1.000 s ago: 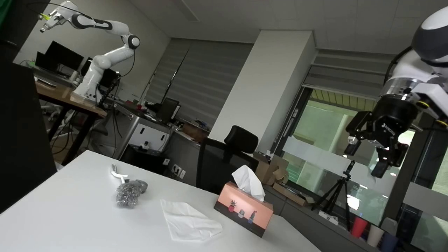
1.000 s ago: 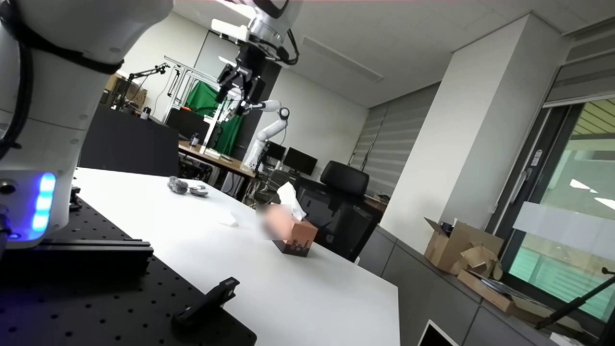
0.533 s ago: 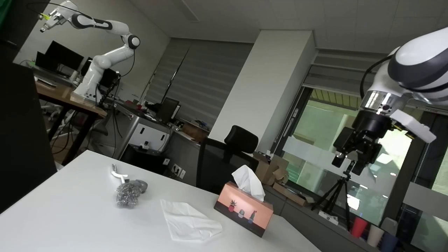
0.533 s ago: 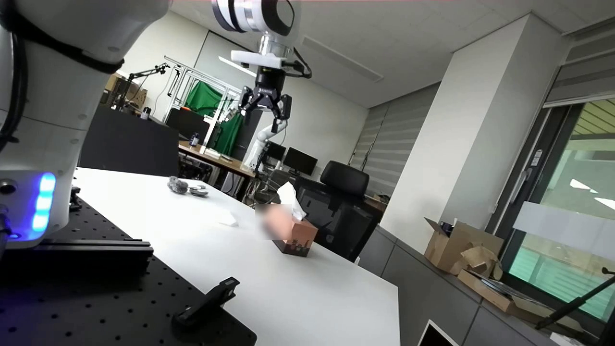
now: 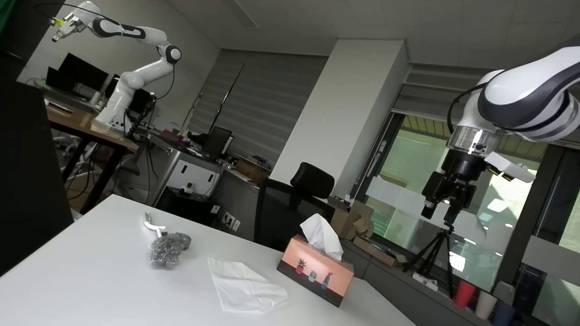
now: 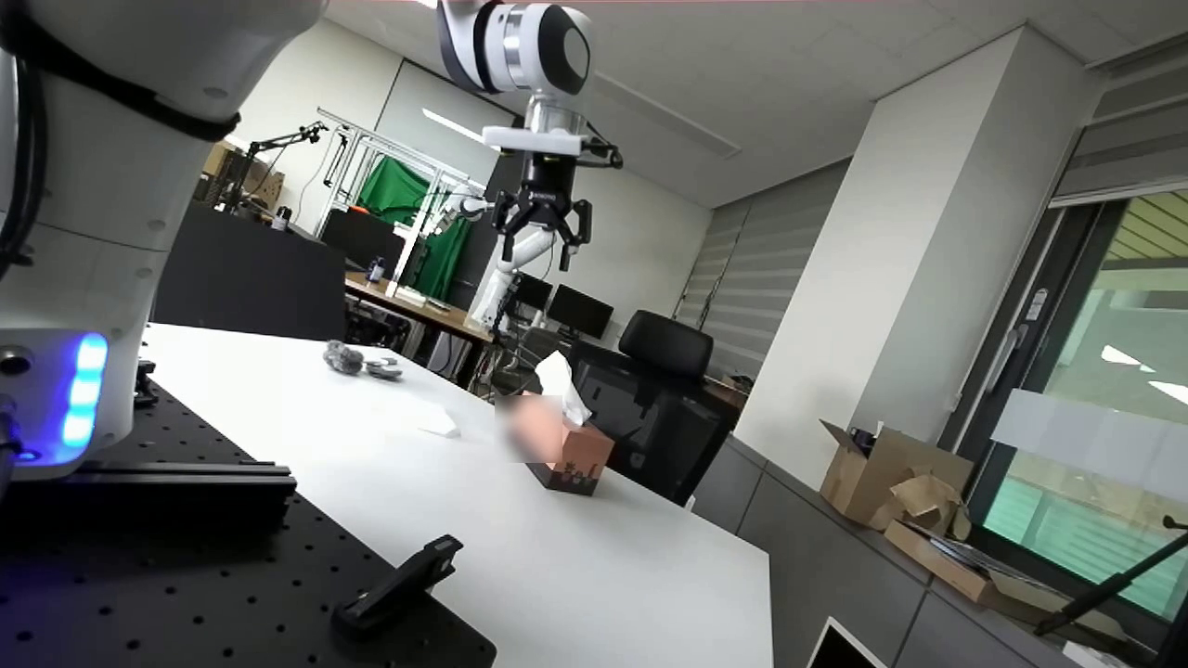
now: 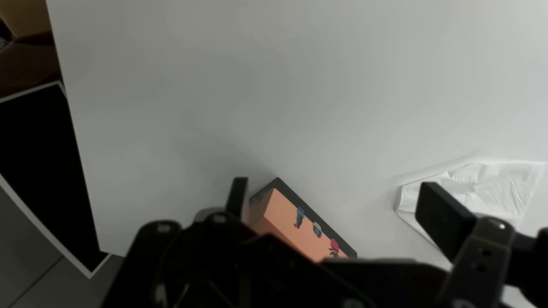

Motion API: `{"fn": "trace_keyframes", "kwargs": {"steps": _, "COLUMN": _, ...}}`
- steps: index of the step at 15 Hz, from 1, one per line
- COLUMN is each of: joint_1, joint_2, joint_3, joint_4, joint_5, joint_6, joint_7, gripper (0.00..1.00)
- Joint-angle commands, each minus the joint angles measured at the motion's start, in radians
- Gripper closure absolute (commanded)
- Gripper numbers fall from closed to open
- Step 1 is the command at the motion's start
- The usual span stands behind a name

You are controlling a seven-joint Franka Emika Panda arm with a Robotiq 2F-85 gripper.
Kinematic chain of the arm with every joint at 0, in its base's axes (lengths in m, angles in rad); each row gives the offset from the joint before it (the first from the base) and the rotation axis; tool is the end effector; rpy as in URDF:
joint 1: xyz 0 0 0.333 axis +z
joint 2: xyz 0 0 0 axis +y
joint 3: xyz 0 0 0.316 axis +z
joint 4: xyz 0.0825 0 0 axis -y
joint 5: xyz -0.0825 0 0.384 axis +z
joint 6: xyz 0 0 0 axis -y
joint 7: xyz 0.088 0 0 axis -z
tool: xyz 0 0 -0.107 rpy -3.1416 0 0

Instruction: Put a tissue on the table

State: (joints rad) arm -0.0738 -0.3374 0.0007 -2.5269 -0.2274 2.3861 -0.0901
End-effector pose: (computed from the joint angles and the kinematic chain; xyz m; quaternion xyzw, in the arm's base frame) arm 0.4399 -0.0343 0.4154 0.9881 0.0829 0.0902 0.0933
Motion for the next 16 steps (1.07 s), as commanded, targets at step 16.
{"fn": "trace_keyframes", "kwargs": {"steps": 16, "joint_1": 0.003, "joint_2": 0.147, "joint_3": -0.021, "joint_4": 0.116, "joint_5": -0.014, "joint_6": 0.031, "joint_7": -0.037, "gripper": 0.0}}
